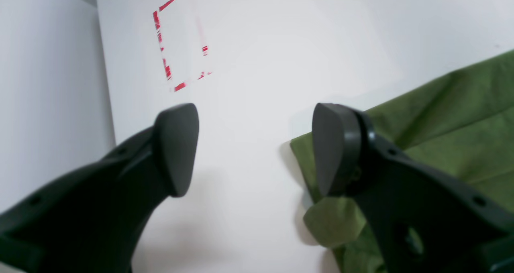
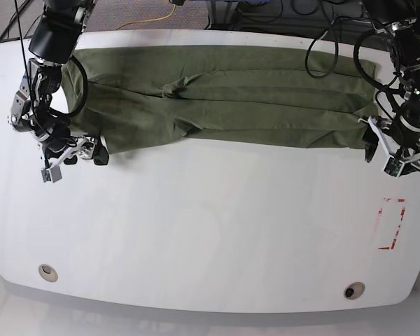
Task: Layout the t-shirt on the table in an organized manner, then fold the t-shirt properly
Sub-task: 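Move the open right gripper along the shirt edge toward the hem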
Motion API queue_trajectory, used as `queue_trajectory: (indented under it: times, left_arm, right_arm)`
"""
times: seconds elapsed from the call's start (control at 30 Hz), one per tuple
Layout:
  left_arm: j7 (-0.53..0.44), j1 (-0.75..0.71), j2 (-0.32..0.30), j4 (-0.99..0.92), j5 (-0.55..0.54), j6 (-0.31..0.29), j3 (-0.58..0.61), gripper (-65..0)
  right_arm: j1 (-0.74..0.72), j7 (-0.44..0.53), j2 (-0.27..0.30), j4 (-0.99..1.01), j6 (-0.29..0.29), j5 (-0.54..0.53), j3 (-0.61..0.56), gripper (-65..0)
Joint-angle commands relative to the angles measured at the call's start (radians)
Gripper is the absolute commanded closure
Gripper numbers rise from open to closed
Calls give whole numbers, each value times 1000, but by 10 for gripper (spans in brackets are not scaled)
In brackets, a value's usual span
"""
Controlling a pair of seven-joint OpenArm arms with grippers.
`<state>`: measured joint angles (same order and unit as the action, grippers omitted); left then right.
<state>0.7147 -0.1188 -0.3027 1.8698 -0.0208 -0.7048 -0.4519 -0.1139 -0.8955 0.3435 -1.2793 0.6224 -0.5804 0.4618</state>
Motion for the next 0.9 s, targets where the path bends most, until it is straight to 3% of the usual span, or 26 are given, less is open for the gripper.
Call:
queue_trajectory:
  times: [0.0, 0.23, 0.73, 0.87]
  left_arm:
    - [-17, 12, -13, 17, -5, 7, -6, -415]
    - [-17, 12, -13, 11, -5, 7, -6, -415]
    - [-19, 14, -17, -32, -5, 7, -6, -415]
    - [-20, 14, -19, -49, -5, 7, -6, -415]
  right_arm:
    - [-13, 8, 1, -10, 3, -13, 5, -607]
    - [-13, -46, -30, -10, 3, -13, 5, -607]
    - [10, -46, -74, -15, 23, -13, -100, -602]
    - [20, -46, -83, -41, 23, -13, -102, -549]
